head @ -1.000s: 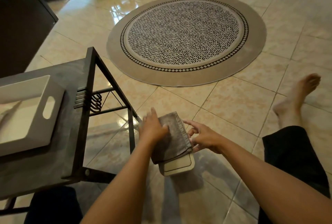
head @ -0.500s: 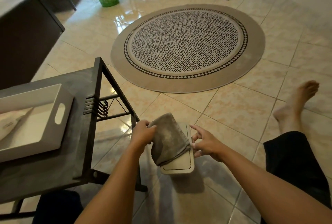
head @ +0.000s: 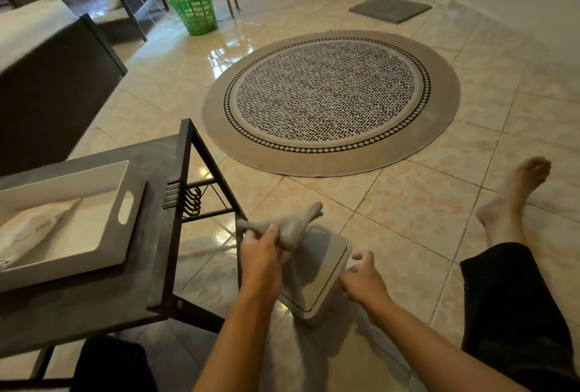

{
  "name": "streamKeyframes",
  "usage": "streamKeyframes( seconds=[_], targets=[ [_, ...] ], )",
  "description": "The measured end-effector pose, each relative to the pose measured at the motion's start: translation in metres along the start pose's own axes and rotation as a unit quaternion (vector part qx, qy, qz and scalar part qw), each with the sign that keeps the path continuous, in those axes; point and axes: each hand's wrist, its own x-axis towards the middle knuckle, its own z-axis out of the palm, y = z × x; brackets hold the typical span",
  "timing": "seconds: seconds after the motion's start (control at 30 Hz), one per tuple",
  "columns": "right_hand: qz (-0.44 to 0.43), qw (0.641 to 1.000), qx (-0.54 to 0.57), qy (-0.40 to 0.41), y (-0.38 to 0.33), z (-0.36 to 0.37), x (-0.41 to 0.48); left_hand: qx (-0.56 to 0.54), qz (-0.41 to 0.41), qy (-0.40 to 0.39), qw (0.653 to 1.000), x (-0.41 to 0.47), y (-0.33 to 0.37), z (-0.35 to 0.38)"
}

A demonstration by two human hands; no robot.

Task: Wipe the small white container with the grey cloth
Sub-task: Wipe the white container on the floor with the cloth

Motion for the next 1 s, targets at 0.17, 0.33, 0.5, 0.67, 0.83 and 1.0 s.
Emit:
streamKeyframes(
  seconds=[0.17,0.33,0.5,0.67,0.83,1.0],
  targets=[
    [-0.079,0.989,-0.126,0.015,-0.022,-0.021,0.021,0.134,-0.126,0.069,0.981,-0.033,-0.070,-0.032],
    [-0.110,0.968,-0.225,-0.024,-0.037,-0.025,0.043,0.516,-0.069,0.021,0.854,-0.046,-0.061,-0.042],
    [-0.150,0.958,-0.243,-0.023,-0.045,-0.022,0.054,0.686,0.290,-0.081,0.663,-0.005,-0.044,-0.047],
    [-0.168,0.950,-0.255,-0.073,-0.037,-0.030,0.054,0.776,0.241,-0.250,0.526,0.030,-0.069,-0.055],
    [-0.150,0.950,-0.245,-0.119,-0.028,-0.042,0.055,0.781,0.246,-0.180,0.545,0.030,-0.095,-0.044],
    [-0.182,0.945,-0.243,-0.123,-0.038,-0.035,0.059,0.779,0.218,-0.146,0.570,0.021,-0.102,-0.025]
  ],
)
